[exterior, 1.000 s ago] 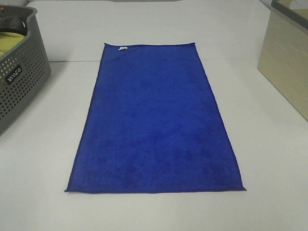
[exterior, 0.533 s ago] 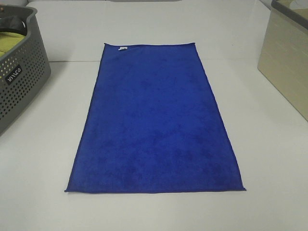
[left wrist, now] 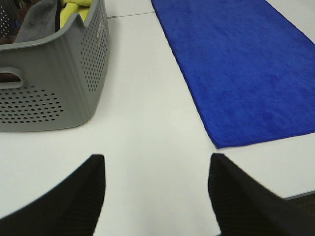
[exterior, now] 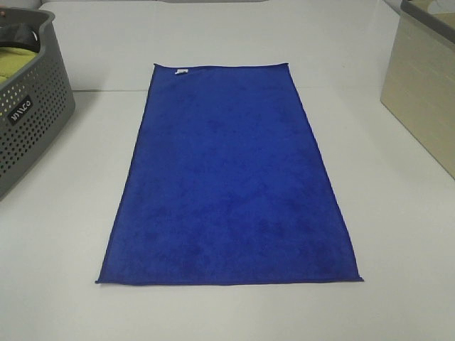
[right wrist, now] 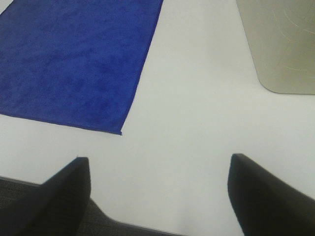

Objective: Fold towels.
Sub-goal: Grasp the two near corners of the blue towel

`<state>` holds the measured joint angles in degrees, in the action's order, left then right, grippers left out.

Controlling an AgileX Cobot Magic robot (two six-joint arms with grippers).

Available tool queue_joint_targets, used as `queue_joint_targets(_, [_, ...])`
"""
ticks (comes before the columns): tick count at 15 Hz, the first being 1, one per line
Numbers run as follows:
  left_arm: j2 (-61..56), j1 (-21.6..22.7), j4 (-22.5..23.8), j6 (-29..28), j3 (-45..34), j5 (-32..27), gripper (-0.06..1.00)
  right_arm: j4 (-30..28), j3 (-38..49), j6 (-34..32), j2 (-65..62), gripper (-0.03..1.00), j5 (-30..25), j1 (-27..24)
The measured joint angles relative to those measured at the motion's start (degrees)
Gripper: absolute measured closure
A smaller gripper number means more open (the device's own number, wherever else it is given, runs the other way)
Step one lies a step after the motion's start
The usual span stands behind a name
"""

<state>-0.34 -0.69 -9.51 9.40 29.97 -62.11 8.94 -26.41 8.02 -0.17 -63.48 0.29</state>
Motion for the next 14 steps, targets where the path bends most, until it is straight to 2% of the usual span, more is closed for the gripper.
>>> queue_joint_targets(14, [0.0, 0.0, 0.0, 0.0, -0.1, 0.0, 0.35, 0.5, 0.1, 0.0, 0.0, 0.21, 0.0, 0.0])
